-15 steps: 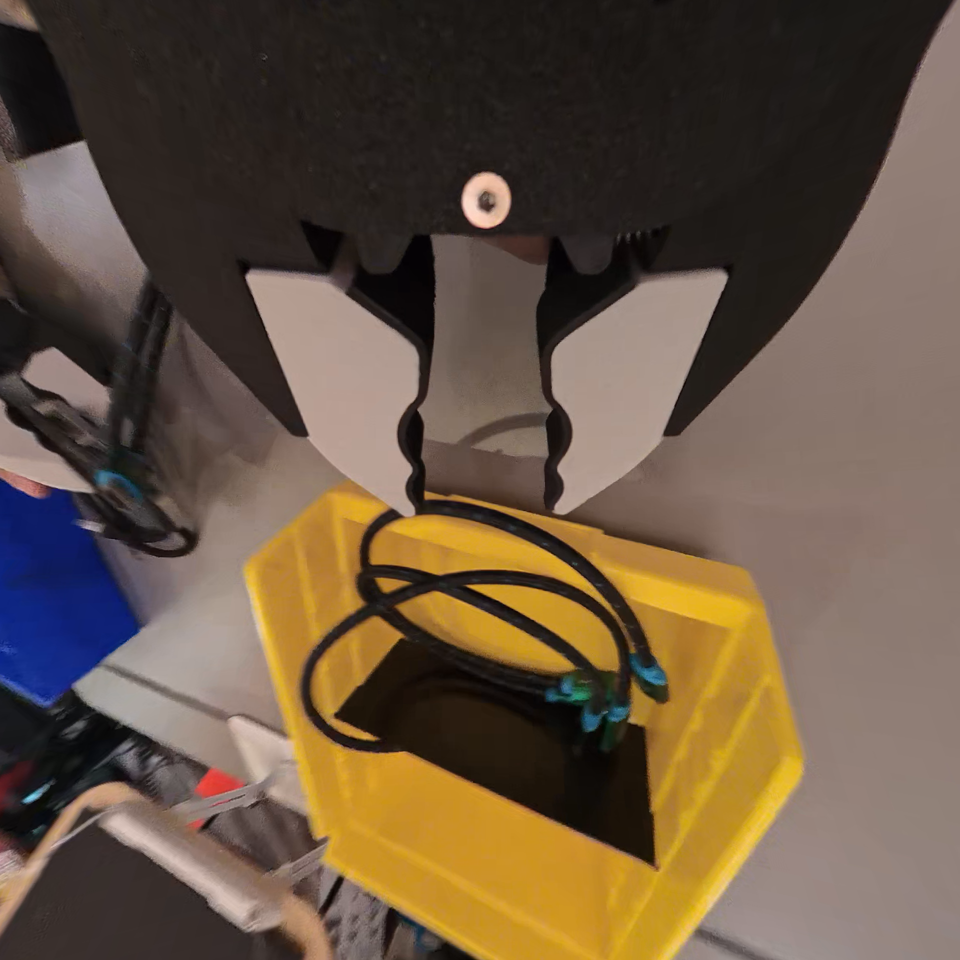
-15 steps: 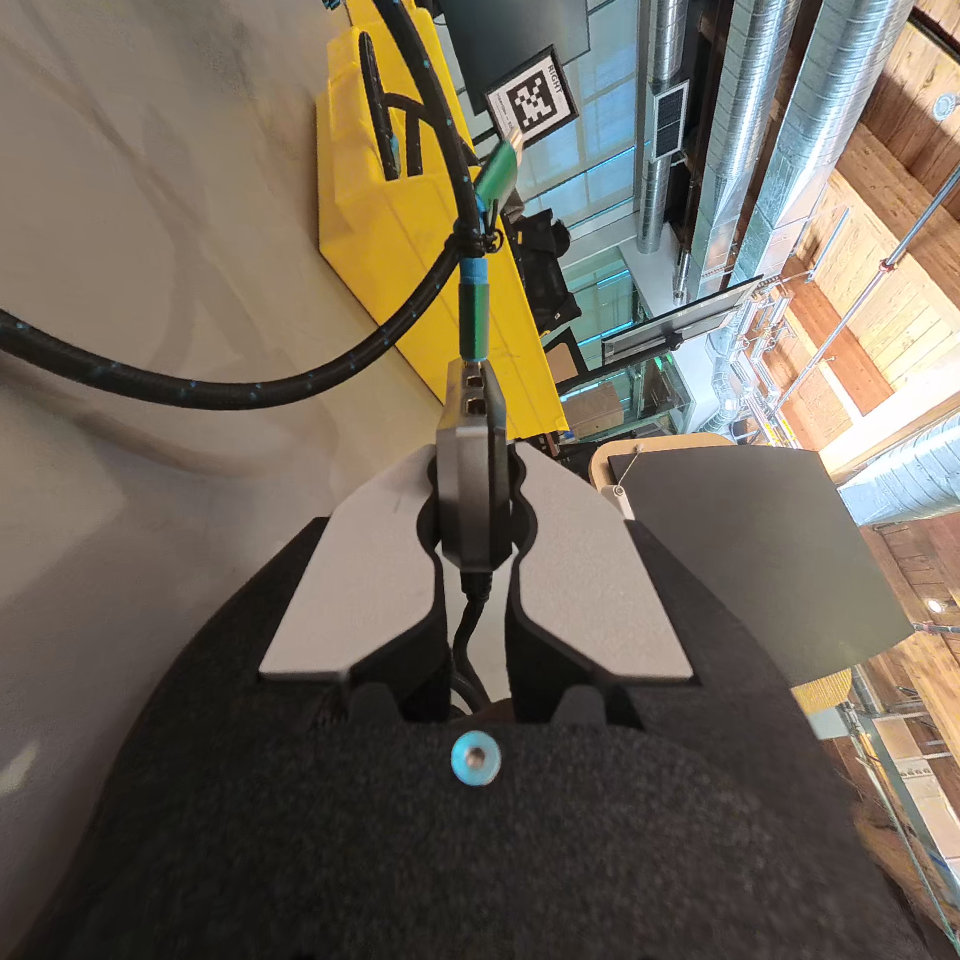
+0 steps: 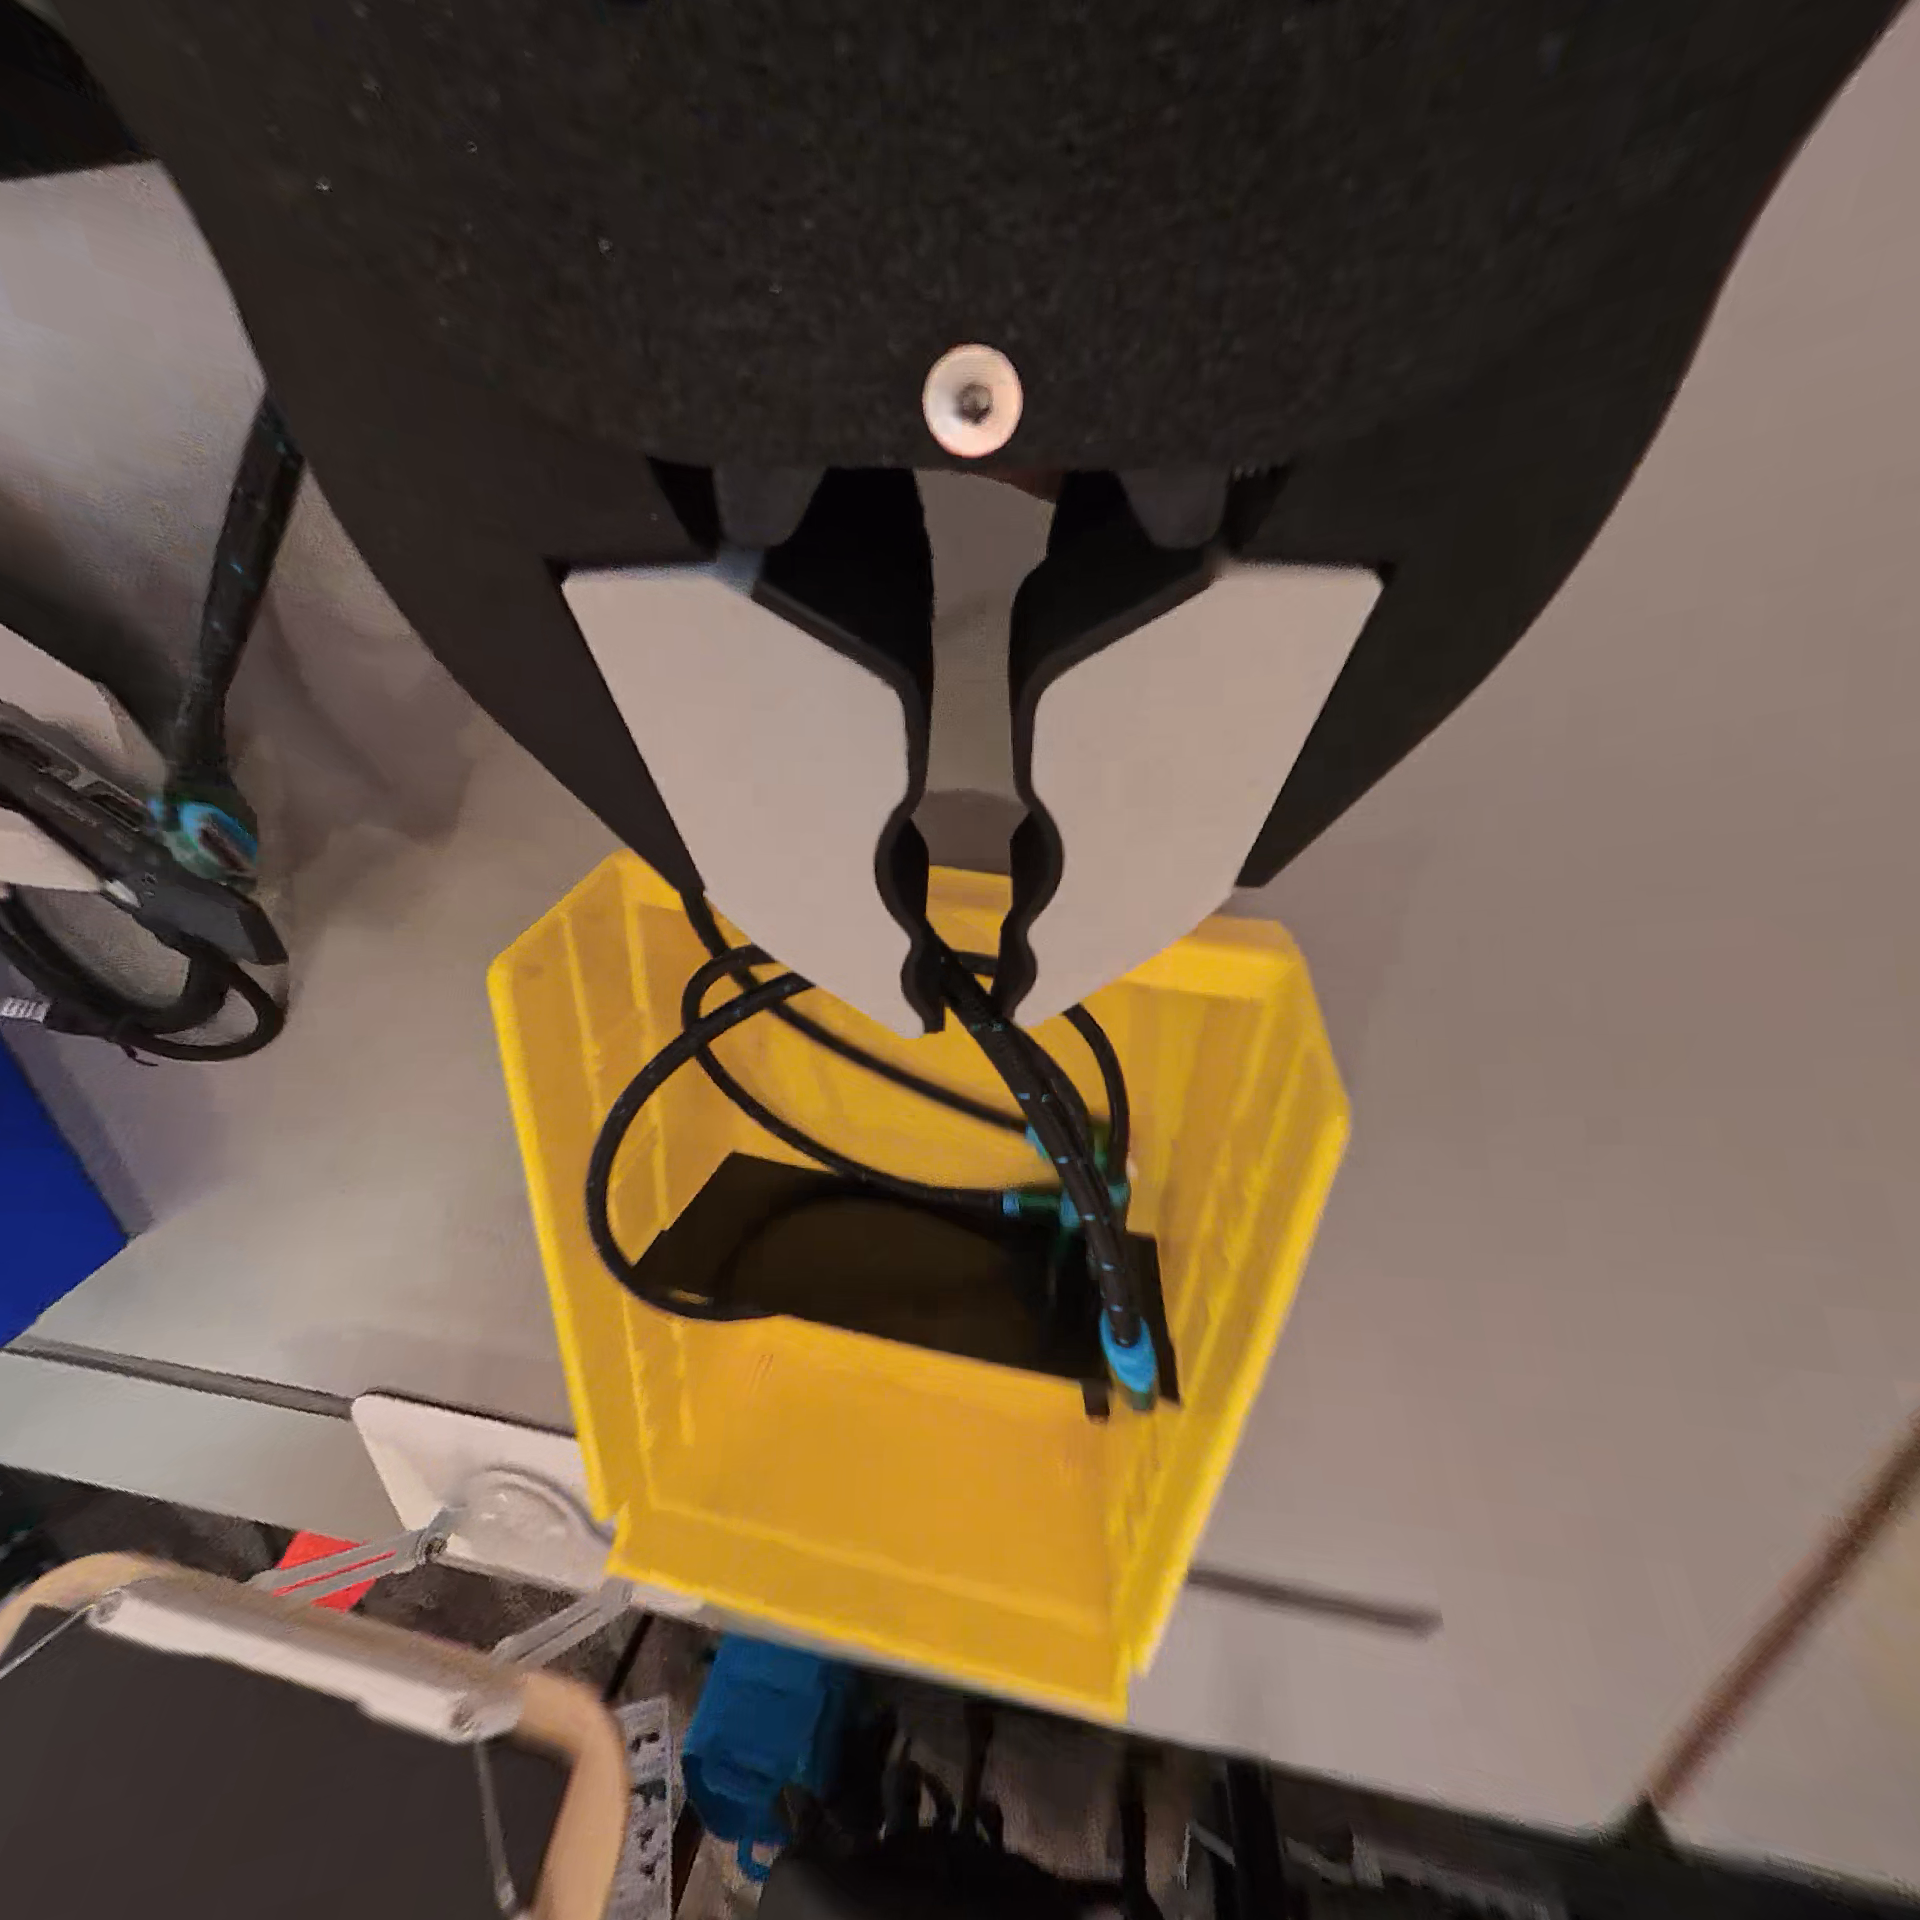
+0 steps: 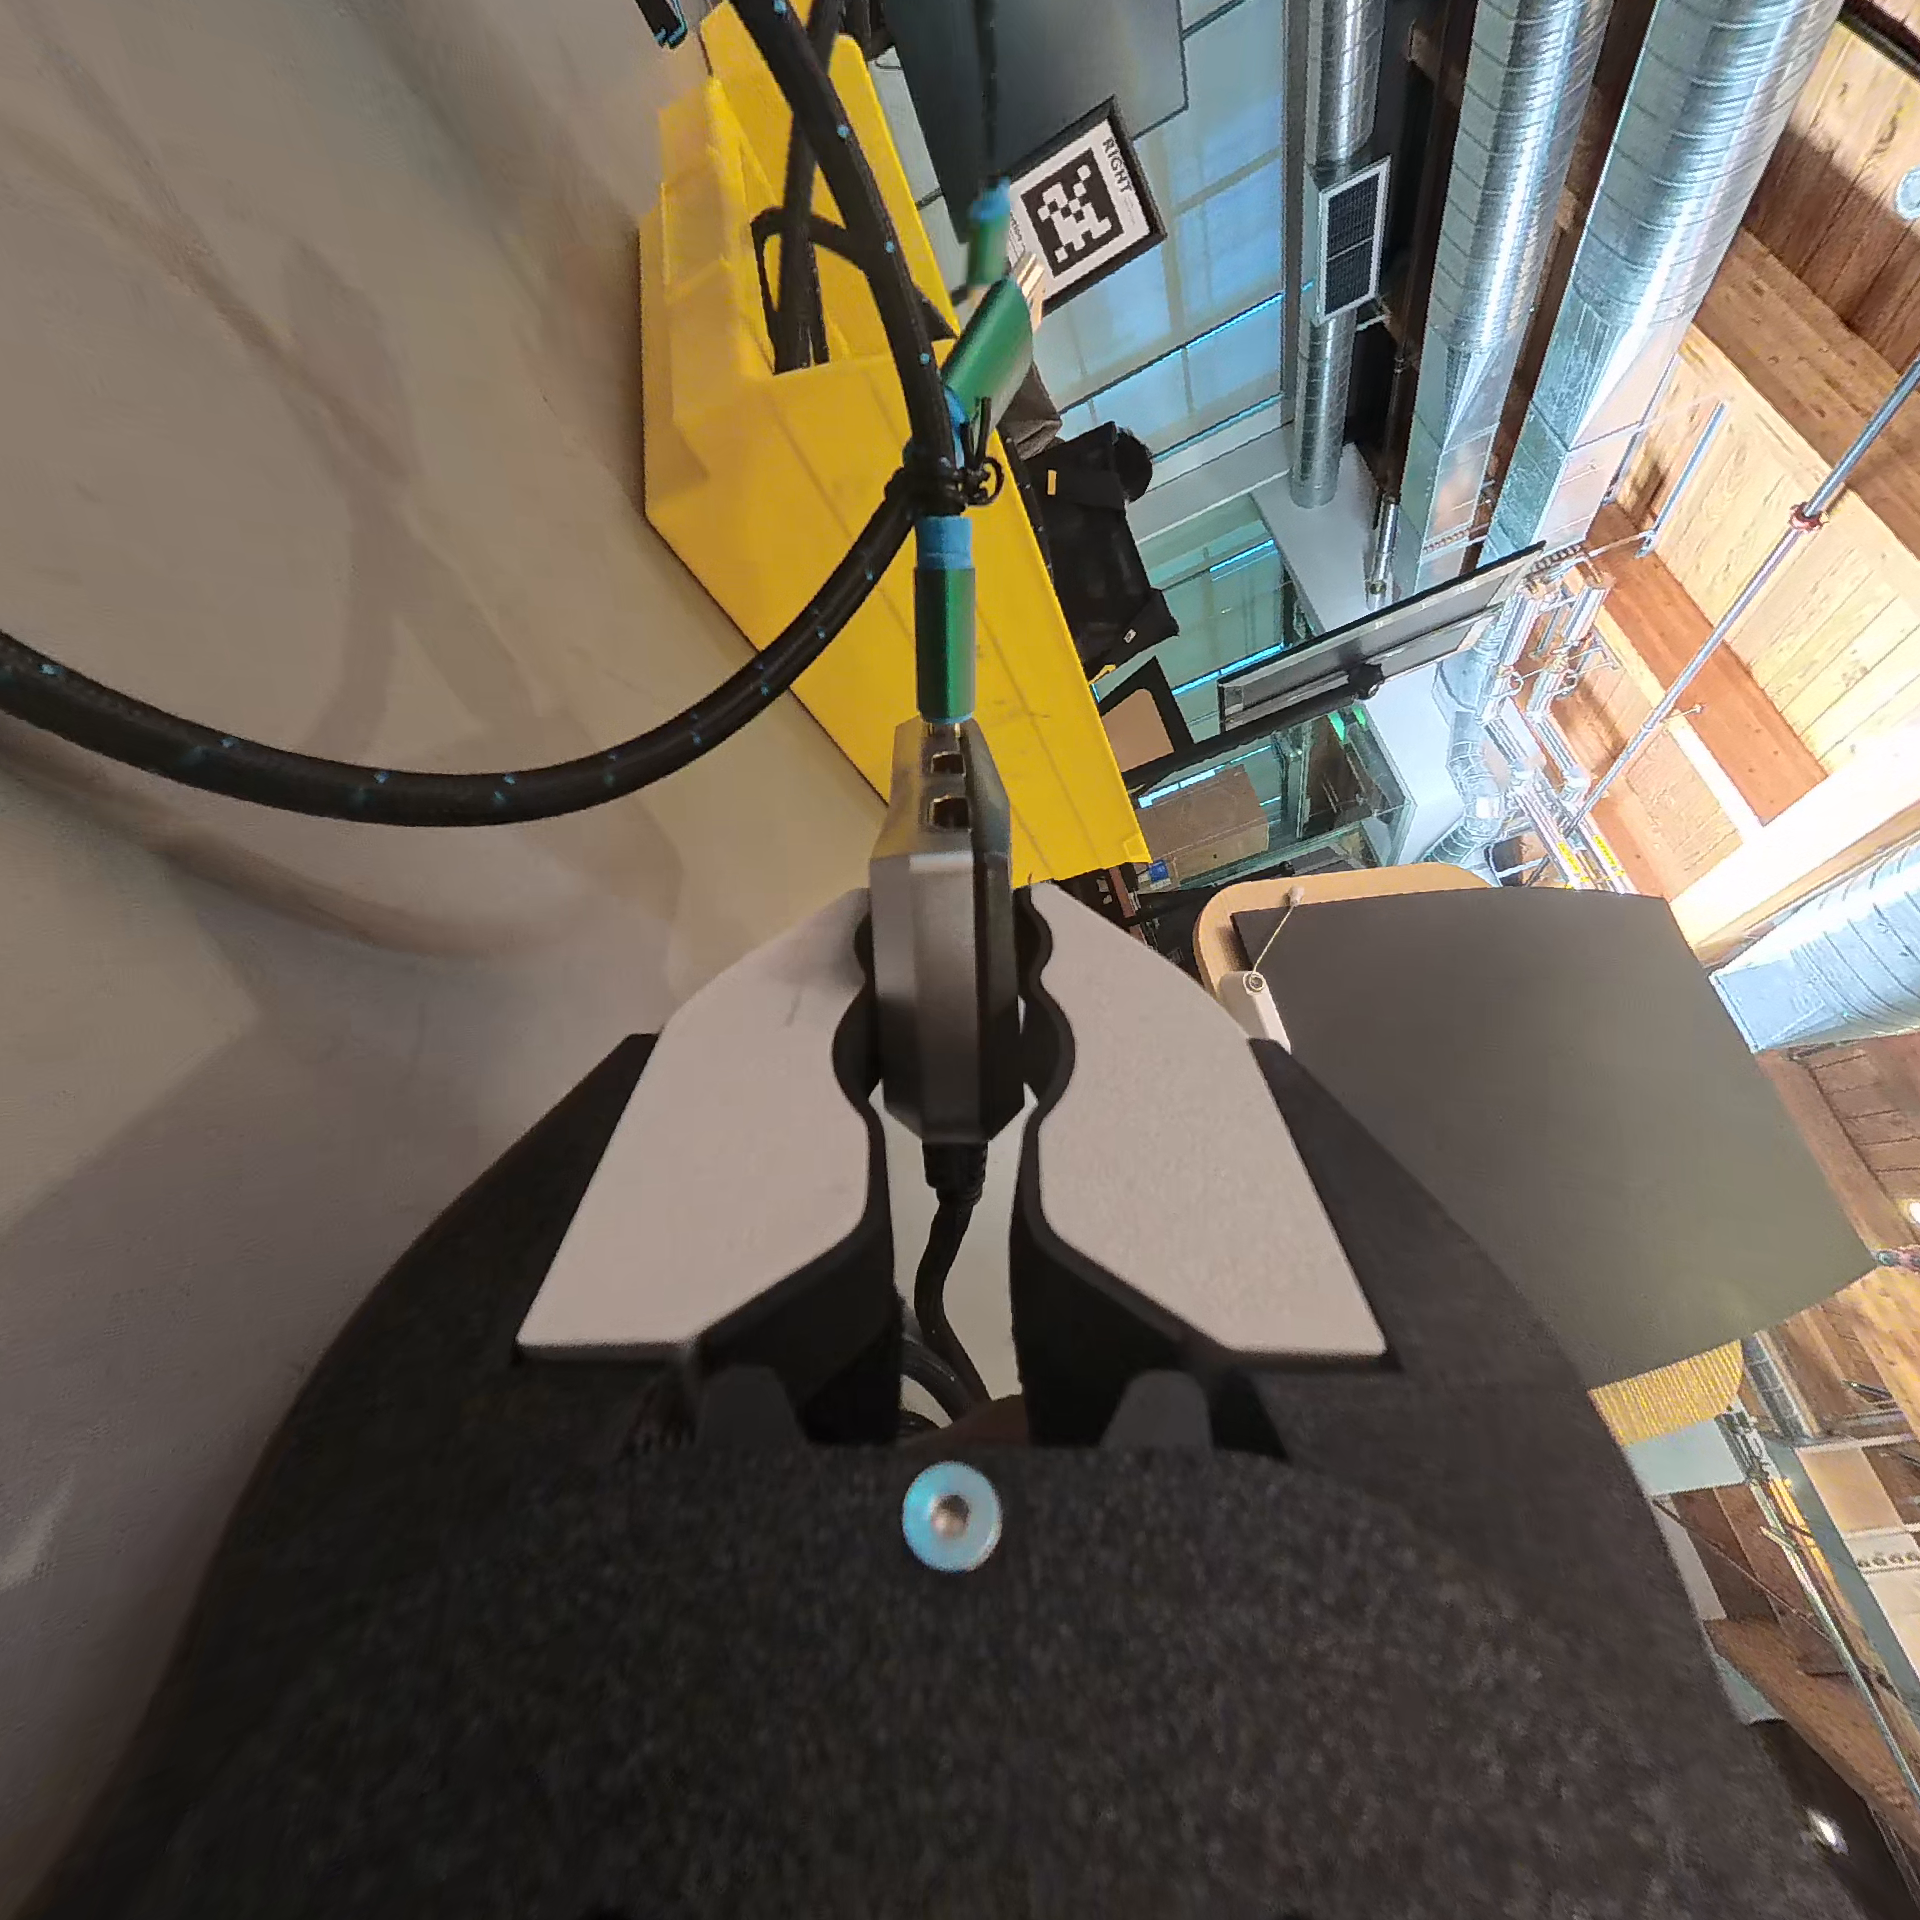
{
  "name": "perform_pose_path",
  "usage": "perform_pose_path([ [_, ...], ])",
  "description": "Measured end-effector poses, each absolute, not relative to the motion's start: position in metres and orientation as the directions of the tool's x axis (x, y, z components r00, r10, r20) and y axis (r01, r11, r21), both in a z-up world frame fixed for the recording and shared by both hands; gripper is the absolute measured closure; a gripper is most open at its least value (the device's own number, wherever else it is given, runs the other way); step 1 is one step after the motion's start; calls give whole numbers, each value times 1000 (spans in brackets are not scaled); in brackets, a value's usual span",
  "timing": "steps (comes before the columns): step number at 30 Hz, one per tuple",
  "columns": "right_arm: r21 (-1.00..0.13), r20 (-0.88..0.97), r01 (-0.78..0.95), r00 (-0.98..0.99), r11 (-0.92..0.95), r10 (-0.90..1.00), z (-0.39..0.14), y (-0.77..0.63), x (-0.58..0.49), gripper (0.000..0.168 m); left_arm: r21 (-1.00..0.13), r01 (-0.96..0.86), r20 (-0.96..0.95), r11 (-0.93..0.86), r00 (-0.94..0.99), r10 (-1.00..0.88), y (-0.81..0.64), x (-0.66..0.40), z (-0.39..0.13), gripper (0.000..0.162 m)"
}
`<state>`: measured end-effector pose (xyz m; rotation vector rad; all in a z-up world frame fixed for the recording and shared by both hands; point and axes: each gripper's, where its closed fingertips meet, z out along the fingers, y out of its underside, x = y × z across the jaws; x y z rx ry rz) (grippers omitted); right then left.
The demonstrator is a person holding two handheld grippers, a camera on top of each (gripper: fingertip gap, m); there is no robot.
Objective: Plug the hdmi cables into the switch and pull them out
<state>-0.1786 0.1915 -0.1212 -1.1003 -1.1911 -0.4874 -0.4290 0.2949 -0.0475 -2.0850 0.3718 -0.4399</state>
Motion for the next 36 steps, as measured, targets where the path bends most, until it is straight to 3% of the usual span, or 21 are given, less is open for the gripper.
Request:
perform_pose_path([
  [5, -416, 909, 800, 350, 434, 225, -121, 192, -179, 147, -917, -125, 116, -380, 826, -552, 278, -420, 22, 154],
  [10, -411, 911, 801, 349, 436, 218, -121, 191, -179, 147, -960, 40, 247, -278, 589, -769, 232, -393, 95, 156],
  [13, -411, 911, 801, 350, 436, 218, -121, 191, -178, 147, -905, 74, 396, -418, 503, -768, 228, -401, 75, 156],
  [17, -413, 911, 799, 351, 437, 218, -121, 190, -178, 147, -688, 234, 726, -687, 206, -656, 221, -427, 54, 156],
  [25, -409, 912, 801, 344, 437, 223, -123, 190, -178, 146, -445, 117, 869, -888, 296, -397, 221, -452, -66, 156],
  [34, -400, 916, 806, 333, 437, 224, -125, 190, -178, 147, -546, -296, 838, -784, -167, -520, 101, -381, -30, 157],
  [36, -398, 917, 807, 330, 437, 224, -126, 190, -178, 146, -581, -330, 811, -744, -154, -565, 98, -379, -31, 156],
])
